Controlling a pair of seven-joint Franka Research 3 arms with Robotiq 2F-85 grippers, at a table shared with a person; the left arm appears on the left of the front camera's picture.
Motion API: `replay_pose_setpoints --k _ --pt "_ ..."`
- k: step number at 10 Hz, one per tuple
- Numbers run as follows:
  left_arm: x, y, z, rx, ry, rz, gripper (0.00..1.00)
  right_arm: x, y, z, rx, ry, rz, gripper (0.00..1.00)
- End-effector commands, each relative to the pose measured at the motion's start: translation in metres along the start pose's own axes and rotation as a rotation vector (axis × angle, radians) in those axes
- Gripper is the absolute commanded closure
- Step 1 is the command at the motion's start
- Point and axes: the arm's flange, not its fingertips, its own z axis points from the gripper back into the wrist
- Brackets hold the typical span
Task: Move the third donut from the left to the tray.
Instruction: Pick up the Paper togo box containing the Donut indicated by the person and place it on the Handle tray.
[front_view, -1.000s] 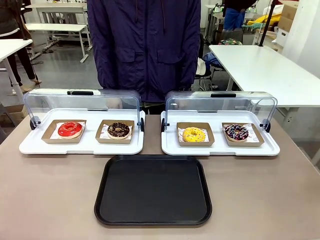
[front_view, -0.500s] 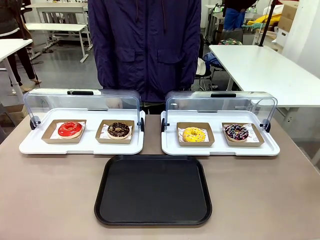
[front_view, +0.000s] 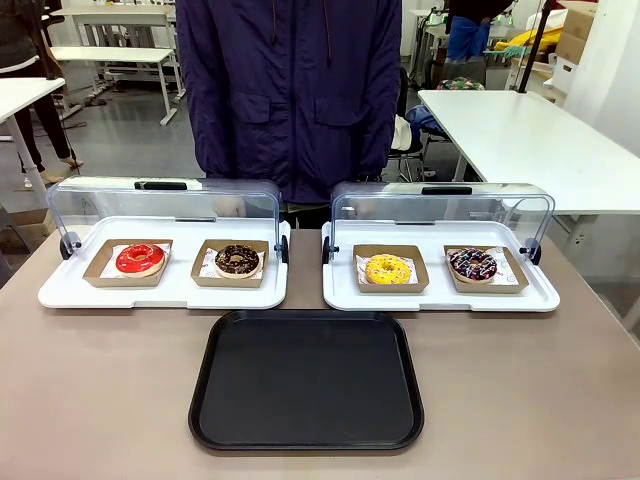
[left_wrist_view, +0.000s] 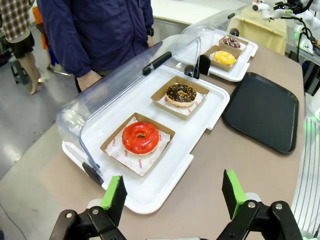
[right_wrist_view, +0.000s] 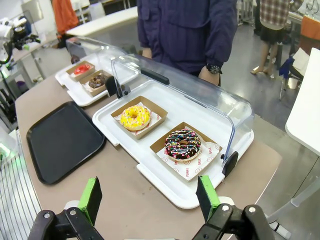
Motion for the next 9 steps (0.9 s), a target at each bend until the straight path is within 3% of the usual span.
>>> replay_pose_setpoints --k 1,9 --pt "0.0008 -0.0004 0.0012 -0.008 -0.001 -0.008 0.00 0.0025 -0.0024 -0.0013 -0.005 -0.025 0.011 0.00" --pt "0.0008 -0.0004 0.0012 -0.008 -0.001 -0.008 0.00 0.0025 -0.0024 -0.0013 -0.005 -0.025 0.011 0.00"
